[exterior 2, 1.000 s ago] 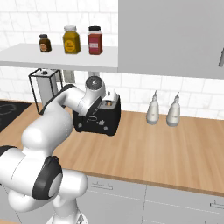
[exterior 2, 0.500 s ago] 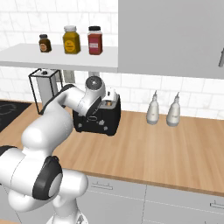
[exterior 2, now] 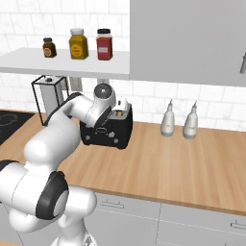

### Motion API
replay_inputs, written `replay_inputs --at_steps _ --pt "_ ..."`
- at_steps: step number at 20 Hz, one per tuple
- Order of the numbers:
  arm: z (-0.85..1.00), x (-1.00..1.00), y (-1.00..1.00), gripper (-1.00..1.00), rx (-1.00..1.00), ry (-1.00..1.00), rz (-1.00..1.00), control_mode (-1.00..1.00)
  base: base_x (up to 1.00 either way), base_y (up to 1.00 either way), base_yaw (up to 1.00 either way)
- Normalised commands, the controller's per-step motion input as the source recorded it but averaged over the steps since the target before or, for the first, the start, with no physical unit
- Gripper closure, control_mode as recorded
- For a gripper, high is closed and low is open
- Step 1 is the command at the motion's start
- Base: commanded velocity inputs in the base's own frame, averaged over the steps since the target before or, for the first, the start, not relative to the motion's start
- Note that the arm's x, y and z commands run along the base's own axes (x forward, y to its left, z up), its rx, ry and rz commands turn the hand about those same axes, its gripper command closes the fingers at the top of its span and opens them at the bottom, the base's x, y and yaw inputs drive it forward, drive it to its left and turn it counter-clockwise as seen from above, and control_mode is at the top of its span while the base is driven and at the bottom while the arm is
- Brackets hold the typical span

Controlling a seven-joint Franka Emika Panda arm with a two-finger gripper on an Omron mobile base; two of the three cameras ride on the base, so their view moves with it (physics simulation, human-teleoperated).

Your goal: Start the toaster. Once the lever pops up, take the bread to the plate on the dining counter.

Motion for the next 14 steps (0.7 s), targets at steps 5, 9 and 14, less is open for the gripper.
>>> replay_inputs --at_steps 5,9,14 --pt "0.0 0.0 0.0 -1.0 0.0 0.0 0.0 -1.0 0.0 0.0 0.0" --pt "0.0 0.0 0.0 -1.0 0.0 0.0 0.0 -1.0 0.0 0.0 0.0" --pt "0.0 0.0 0.0 -1.0 0.0 0.0 0.0 -1.0 0.0 0.0 0.0"
